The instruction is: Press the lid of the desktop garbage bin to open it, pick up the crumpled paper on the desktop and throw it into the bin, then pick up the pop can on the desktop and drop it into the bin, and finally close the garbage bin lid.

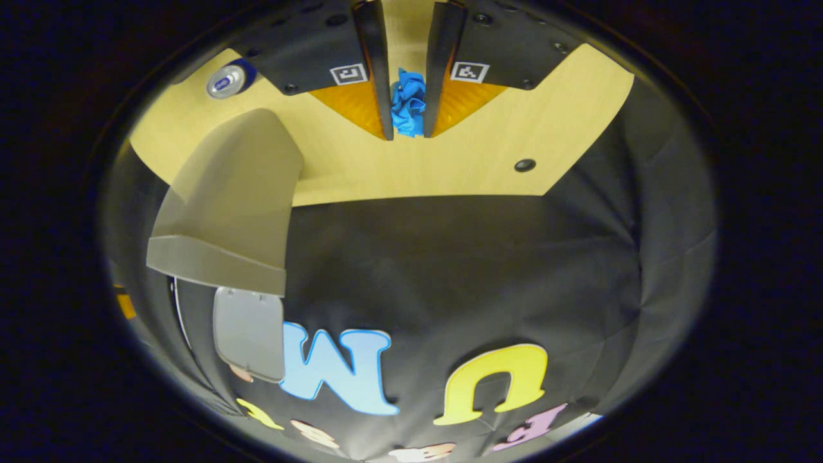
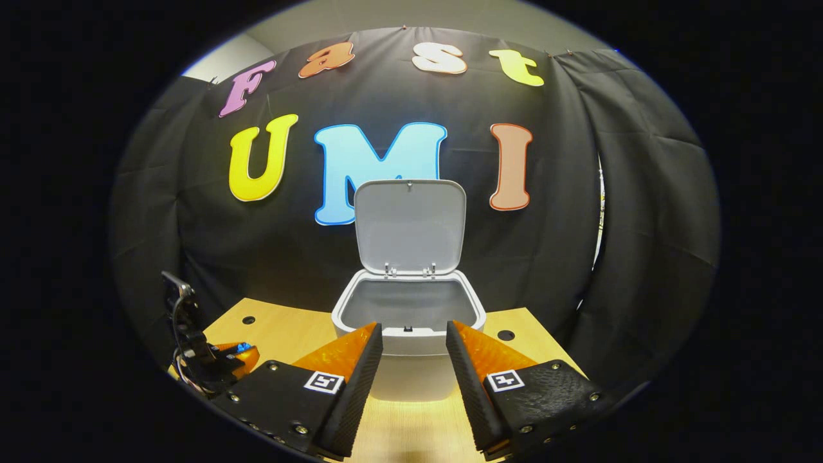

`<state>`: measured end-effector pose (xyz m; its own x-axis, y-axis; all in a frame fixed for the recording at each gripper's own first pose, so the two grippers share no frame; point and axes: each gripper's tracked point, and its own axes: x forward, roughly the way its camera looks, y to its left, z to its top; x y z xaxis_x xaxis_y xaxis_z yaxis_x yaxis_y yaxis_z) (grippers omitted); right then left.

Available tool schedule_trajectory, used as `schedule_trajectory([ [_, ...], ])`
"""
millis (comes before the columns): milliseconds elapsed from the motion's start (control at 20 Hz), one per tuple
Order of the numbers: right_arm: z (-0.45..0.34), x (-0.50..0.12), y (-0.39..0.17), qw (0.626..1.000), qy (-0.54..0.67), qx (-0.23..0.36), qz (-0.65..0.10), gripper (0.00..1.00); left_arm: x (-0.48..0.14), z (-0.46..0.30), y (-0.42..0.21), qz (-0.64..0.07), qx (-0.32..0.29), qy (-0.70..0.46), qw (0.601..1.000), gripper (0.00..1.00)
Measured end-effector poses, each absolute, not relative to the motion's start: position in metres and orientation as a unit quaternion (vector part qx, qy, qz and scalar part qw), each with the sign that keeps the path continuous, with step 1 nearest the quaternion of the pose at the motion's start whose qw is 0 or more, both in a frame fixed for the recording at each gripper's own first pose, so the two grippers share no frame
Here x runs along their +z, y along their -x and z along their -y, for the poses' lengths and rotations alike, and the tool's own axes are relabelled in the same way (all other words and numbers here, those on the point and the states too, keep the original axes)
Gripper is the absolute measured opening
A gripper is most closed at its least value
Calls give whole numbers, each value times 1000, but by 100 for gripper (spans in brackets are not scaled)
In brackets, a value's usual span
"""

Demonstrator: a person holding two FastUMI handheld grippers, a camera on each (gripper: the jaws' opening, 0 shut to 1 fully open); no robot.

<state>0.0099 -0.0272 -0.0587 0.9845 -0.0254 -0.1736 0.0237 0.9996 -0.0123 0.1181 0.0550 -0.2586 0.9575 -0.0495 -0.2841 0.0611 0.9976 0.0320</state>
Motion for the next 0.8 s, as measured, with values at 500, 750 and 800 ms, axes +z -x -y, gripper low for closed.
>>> schedule_trajectory([
  [500, 58, -59, 8, 997, -17, -37, -69, 66, -148, 51, -155, -63, -121, -36, 990, 30],
  [750, 74, -61, 14, 996, -32, -53, -66, 66, -105, 107, -170, -33, -162, -50, 985, 33],
  [800, 78, -62, 16, 996, -35, -57, -65, 66, -97, 118, -173, -29, -169, -51, 984, 33],
])
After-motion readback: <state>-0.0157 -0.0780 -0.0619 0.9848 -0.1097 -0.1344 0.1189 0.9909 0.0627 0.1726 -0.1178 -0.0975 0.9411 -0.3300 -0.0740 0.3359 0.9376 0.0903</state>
